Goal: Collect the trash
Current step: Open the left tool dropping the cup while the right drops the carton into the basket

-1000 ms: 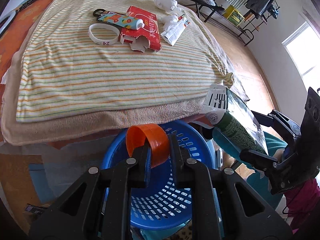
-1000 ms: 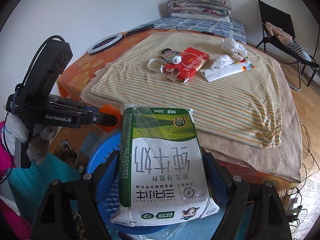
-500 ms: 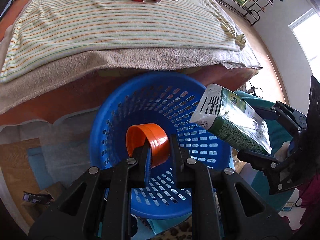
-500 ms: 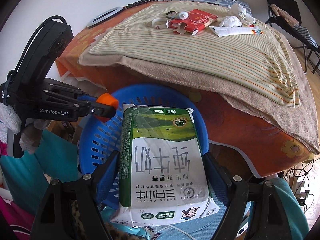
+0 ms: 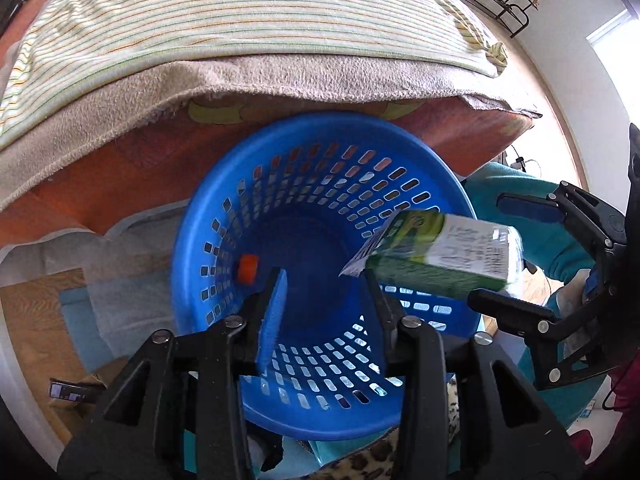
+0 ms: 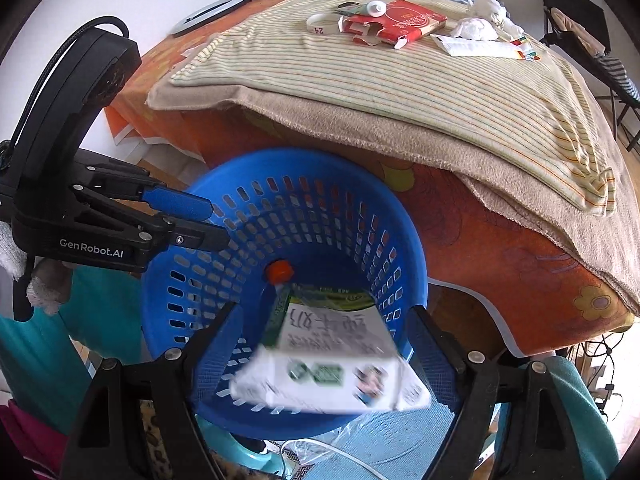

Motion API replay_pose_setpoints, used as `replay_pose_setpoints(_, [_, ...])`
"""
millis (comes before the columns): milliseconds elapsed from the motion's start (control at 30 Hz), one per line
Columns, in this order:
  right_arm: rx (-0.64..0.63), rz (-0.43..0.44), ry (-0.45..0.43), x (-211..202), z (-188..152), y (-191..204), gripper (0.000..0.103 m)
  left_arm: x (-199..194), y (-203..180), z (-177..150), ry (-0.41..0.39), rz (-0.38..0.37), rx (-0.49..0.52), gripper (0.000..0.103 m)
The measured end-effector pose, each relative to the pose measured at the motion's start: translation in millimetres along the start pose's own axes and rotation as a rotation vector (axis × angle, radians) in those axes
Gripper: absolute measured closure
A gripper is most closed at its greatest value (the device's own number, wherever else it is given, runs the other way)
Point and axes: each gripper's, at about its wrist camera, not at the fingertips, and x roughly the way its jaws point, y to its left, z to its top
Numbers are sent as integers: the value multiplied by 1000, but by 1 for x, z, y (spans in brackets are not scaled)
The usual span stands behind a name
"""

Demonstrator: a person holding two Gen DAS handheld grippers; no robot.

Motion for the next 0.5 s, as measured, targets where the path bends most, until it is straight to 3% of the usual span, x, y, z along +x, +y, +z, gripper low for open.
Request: replay_pose_setpoints(500, [35,3,-27,-5,6,-5,18,-2,-4,8,-15,6,-6,63])
